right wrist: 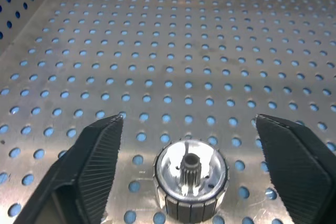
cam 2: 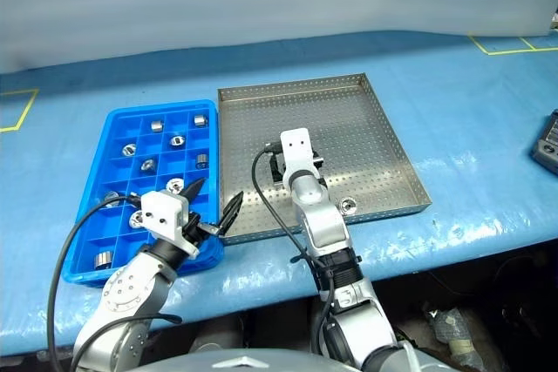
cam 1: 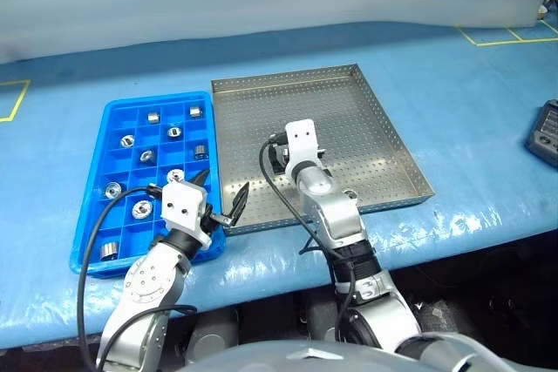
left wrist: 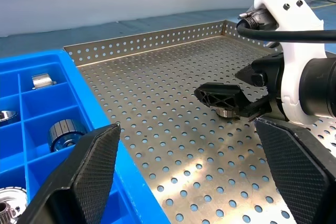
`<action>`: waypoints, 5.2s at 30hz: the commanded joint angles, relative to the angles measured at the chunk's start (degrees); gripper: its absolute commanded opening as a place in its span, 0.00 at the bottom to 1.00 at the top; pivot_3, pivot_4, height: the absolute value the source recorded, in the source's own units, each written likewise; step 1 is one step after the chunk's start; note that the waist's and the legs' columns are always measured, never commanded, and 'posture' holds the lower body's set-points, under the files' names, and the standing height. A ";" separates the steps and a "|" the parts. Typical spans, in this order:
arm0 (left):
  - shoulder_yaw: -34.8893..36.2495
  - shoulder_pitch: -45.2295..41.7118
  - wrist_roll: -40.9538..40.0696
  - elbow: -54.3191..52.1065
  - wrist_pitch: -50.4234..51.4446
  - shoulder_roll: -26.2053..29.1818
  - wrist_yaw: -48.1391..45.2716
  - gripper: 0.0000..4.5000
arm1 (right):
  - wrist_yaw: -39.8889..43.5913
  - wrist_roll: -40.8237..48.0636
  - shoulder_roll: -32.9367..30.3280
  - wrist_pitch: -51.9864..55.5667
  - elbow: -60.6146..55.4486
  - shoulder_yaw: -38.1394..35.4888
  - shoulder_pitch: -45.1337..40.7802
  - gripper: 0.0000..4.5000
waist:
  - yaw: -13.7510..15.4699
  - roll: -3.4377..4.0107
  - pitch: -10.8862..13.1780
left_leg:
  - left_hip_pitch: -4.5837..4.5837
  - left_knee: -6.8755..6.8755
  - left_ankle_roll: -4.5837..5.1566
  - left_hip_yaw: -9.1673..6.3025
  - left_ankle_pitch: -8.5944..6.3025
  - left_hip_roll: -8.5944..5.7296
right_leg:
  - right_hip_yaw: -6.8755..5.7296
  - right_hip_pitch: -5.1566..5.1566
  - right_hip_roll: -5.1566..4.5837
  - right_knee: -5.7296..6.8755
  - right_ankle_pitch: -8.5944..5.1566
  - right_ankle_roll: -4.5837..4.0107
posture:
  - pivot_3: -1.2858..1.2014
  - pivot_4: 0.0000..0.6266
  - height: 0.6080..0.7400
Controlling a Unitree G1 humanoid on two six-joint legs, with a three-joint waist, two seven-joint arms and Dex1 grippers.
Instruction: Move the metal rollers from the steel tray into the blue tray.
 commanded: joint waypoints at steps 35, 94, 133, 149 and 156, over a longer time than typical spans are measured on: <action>6.57 23.47 -0.23 -9.66 -15.27 -0.15 -1.19 1.00 | 25.51 8.32 0.52 1.41 -12.07 21.70 -3.69 0.37 | 2.80 -0.03 0.00 | -0.04 -0.07 0.00 -0.13 -0.01 0.02 | -0.14 -0.06 -0.01 -0.02 -0.15 -0.18 | 0.61 0.24 1.00; -3.52 5.58 -2.88 2.02 -11.60 2.80 -9.90 1.00 | 17.86 17.54 -26.22 56.90 -34.50 -9.91 2.16 0.99 | -1.58 0.07 -0.04 | -0.05 0.10 0.02 -0.03 -0.02 -0.01 | -0.08 0.05 -0.01 0.00 -0.08 -0.08 | 0.49 0.24 1.00; 12.03 29.17 -0.52 -13.09 -17.03 -2.37 0.79 1.00 | 24.77 22.05 -10.79 7.33 -19.44 18.66 -8.96 0.38 | 3.73 -0.02 -0.01 | -0.12 -0.01 0.07 -0.08 -0.05 0.04 | -0.13 -0.08 0.01 -0.09 -0.10 -0.09 | 0.65 0.24 1.00; 7.12 42.74 3.99 -13.99 -25.74 -8.55 3.20 1.00 | 39.10 18.56 -6.96 -1.25 -7.75 26.12 -6.83 0.38 | 10.51 -0.18 0.06 | -0.28 -0.04 0.06 -0.23 -0.06 0.04 | -0.31 -0.22 0.01 -0.07 -0.22 -0.24 | 0.71 0.24 1.00; 6.41 40.97 3.53 -13.07 -24.63 -7.02 2.32 1.00 | 39.24 17.25 -8.75 2.00 -6.33 24.85 -4.28 0.54 | 11.46 -0.17 0.06 | -0.34 -0.04 0.05 -0.24 -0.06 0.04 | -0.33 -0.26 0.01 -0.08 -0.22 -0.25 | 0.69 0.24 1.00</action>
